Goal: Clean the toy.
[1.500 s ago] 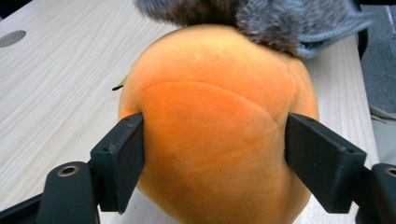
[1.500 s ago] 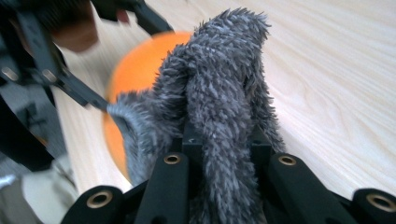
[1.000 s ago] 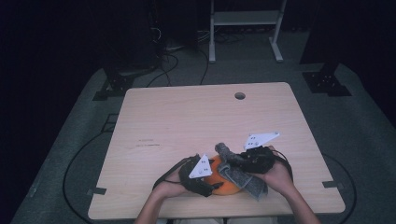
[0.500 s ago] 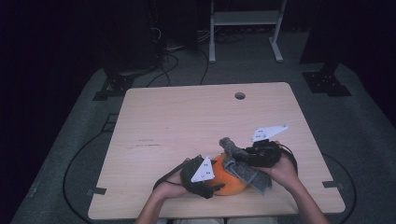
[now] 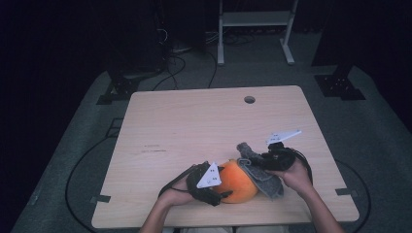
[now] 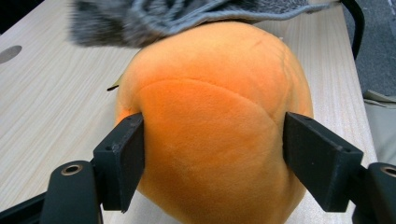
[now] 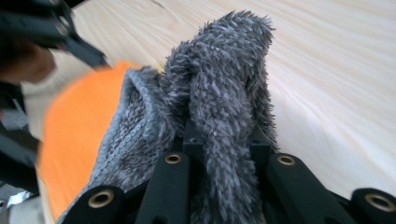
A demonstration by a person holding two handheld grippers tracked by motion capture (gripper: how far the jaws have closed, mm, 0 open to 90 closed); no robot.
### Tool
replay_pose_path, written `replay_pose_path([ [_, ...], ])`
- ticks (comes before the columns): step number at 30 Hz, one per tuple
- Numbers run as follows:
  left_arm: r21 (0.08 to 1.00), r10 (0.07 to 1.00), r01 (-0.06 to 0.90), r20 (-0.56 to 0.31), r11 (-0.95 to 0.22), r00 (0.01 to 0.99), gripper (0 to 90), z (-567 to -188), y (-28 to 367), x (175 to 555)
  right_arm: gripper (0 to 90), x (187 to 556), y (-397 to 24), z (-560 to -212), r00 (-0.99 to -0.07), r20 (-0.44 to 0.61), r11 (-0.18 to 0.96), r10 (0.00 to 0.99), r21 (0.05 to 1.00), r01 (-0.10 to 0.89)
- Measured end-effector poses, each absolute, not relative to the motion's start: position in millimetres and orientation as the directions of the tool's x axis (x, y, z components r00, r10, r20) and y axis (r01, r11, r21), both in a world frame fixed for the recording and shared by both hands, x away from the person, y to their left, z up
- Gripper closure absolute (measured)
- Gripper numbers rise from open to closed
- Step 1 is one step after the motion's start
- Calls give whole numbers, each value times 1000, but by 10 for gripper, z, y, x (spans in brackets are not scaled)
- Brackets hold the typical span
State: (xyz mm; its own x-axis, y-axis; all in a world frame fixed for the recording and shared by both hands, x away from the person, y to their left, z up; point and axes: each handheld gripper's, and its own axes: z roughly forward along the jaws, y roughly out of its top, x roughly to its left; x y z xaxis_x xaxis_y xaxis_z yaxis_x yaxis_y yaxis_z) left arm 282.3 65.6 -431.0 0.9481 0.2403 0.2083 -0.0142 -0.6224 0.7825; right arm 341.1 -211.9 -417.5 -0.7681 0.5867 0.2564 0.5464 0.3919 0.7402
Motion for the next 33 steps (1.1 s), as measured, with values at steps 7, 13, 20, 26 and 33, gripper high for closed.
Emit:
replay_pose_path([
  [7,778,236,-18,212,-628,948,239,-4312,649,2837,759,3235,-2358,-4239,-761,241,412,603,723,555],
  [13,766,223,-46,243,-641,944,241,-4289,614,2798,758,3226,-2003,-3877,-837,201,440,508,775,453],
  [20,768,232,-30,229,-640,945,243,-4300,650,2815,757,3525,-1698,-3925,-830,194,491,523,727,479],
  [26,776,242,-9,208,-630,948,220,-4310,663,2850,758,3542,-2011,-4124,-776,249,428,580,717,550],
  [33,782,258,23,178,-623,950,201,-4326,702,2887,758,3330,-2311,-4285,-746,317,364,586,719,592],
])
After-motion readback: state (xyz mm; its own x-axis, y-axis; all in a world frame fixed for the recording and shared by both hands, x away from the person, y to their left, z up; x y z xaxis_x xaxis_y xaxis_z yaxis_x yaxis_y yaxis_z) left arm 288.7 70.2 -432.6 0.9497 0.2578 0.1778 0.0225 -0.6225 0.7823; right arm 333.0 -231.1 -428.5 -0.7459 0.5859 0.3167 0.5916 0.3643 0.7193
